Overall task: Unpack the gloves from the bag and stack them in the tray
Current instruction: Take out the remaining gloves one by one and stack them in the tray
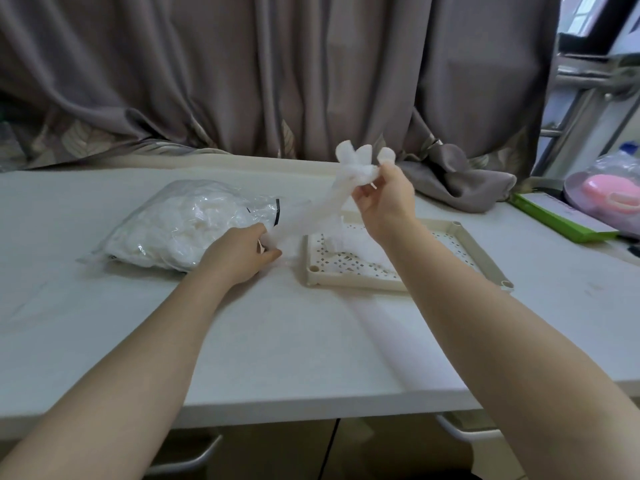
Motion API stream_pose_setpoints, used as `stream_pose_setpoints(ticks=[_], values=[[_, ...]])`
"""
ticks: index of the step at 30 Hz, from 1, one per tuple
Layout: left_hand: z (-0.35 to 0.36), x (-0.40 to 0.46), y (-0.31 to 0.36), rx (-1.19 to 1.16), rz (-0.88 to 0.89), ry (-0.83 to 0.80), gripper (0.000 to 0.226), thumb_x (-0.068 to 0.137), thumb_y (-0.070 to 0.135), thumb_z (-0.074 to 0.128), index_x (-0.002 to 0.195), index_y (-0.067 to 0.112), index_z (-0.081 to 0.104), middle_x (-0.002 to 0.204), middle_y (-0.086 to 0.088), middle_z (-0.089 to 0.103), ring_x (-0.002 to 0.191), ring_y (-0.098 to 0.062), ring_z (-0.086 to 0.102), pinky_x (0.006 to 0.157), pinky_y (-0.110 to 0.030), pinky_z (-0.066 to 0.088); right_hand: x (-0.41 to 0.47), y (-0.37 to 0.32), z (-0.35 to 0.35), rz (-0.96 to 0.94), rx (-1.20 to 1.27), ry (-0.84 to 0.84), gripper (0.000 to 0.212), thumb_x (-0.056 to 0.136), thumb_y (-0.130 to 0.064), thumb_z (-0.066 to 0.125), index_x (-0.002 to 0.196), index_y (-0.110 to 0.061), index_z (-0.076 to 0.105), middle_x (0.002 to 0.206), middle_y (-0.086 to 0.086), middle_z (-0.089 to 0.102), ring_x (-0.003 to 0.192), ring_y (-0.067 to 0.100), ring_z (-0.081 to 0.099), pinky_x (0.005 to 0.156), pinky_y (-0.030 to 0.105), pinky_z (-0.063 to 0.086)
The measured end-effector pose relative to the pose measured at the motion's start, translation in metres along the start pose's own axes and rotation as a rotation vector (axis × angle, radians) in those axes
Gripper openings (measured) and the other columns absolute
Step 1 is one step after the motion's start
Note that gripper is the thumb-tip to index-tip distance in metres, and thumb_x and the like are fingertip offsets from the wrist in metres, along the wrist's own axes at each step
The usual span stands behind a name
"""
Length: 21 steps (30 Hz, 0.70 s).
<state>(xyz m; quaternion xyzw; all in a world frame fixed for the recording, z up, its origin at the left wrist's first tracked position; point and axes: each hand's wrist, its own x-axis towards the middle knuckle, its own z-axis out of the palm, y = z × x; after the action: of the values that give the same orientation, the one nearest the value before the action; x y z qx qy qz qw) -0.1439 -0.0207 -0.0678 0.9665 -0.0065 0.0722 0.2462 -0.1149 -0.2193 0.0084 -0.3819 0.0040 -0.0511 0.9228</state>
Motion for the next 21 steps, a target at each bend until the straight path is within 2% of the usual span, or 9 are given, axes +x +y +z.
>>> stream_pose_setpoints(ticks=[2, 4, 6, 8, 12, 14, 16, 19, 21], values=[[-0.003, -0.002, 0.004, -0.099, 0.024, -0.053, 0.03, 0.081, 0.034, 0.065, 0.106, 0.024, 0.05, 0.097, 0.004, 0.059, 0.088, -0.017, 0.058, 0.072, -0.03, 0.044, 0.0, -0.012, -0.005, 0.038, 0.174, 0.007, 0.025, 0.101, -0.013, 0.036, 0.122, -0.018, 0.048, 0.117, 0.009, 0.061, 0.067, 0.014, 0.062, 0.05, 0.022, 0.052], [-0.009, -0.003, 0.019, -0.275, 0.11, -0.021, 0.046, 0.084, 0.02, 0.059, 0.128, 0.021, 0.046, 0.116, 0.004, 0.056, 0.108, -0.014, 0.052, 0.09, -0.027, 0.04, -0.001, -0.021, -0.01, 0.085, 0.274, -0.013, 0.041, 0.102, -0.013, 0.033, 0.14, -0.027, 0.036, 0.134, 0.008, 0.053, 0.046, 0.011, 0.058, 0.04, 0.017, 0.045], [-0.015, -0.004, 0.045, -0.501, 0.201, 0.032, 0.047, 0.084, 0.021, 0.055, 0.13, 0.018, 0.047, 0.122, 0.004, 0.055, 0.116, -0.012, 0.048, 0.097, -0.025, 0.036, 0.001, -0.025, -0.015, 0.121, 0.333, -0.015, 0.045, 0.101, -0.011, 0.033, 0.143, -0.03, 0.034, 0.139, 0.007, 0.049, 0.035, 0.012, 0.051, 0.037, 0.016, 0.042], [-0.017, -0.005, 0.071, -0.657, 0.215, -0.061, 0.051, 0.083, 0.038, 0.059, 0.13, 0.019, 0.049, 0.123, 0.006, 0.056, 0.114, -0.008, 0.052, 0.096, -0.024, 0.038, 0.004, -0.028, -0.02, 0.147, 0.342, -0.019, 0.044, 0.101, -0.01, 0.033, 0.14, -0.031, 0.037, 0.141, 0.005, 0.048, 0.041, 0.013, 0.053, 0.04, 0.018, 0.045], [-0.003, -0.003, 0.104, -0.388, 0.239, -0.22, 0.056, 0.084, 0.05, 0.059, 0.133, 0.027, 0.044, 0.113, 0.009, 0.06, 0.097, -0.009, 0.059, 0.08, -0.024, 0.045, 0.002, -0.034, -0.023, 0.186, 0.331, -0.053, 0.034, 0.099, -0.011, 0.033, 0.125, -0.025, 0.05, 0.122, 0.009, 0.062, 0.077, 0.019, 0.06, 0.073, 0.024, 0.049], [-0.001, 0.0, 0.107, -0.403, 0.242, -0.227, 0.047, 0.085, 0.05, 0.058, 0.127, 0.031, 0.05, 0.104, 0.004, 0.062, 0.088, -0.011, 0.059, 0.074, -0.023, 0.045, 0.0, -0.041, -0.027, 0.176, 0.321, -0.097, 0.042, 0.097, -0.01, 0.033, 0.135, -0.023, 0.045, 0.107, 0.007, 0.065, 0.076, 0.019, 0.063, 0.067, 0.024, 0.052], [-0.001, 0.007, 0.105, -0.501, 0.24, -0.309, 0.034, 0.084, 0.052, 0.058, 0.114, 0.036, 0.059, 0.109, 0.003, 0.063, 0.097, -0.011, 0.058, 0.085, -0.028, 0.046, -0.001, -0.052, -0.033, 0.115, 0.274, -0.095, 0.041, 0.097, -0.009, 0.032, 0.134, -0.018, 0.046, 0.099, 0.003, 0.069, 0.064, 0.016, 0.066, 0.059, 0.021, 0.054], [-0.002, 0.01, 0.109, -0.549, 0.265, -0.498, 0.035, 0.08, 0.059, 0.053, 0.107, 0.04, 0.064, 0.123, 0.015, 0.059, 0.122, -0.007, 0.047, 0.103, -0.033, 0.036, -0.008, -0.065, -0.042, 0.072, 0.194, -0.097, 0.027, 0.096, -0.006, 0.029, 0.102, -0.017, 0.052, 0.061, 0.002, 0.068, 0.049, 0.012, 0.062, 0.052, 0.017, 0.051], [0.006, 0.012, 0.118, -0.57, 0.275, -0.58, 0.036, 0.09, 0.052, 0.047, 0.122, 0.037, 0.056, 0.128, 0.019, 0.053, 0.127, -0.005, 0.04, 0.105, -0.032, 0.028, -0.01, -0.066, -0.045, 0.095, 0.119, -0.125, 0.022, 0.084, -0.005, 0.034, 0.093, -0.012, 0.053, 0.058, 0.001, 0.063, 0.052, 0.014, 0.06, 0.055, 0.018, 0.048]])
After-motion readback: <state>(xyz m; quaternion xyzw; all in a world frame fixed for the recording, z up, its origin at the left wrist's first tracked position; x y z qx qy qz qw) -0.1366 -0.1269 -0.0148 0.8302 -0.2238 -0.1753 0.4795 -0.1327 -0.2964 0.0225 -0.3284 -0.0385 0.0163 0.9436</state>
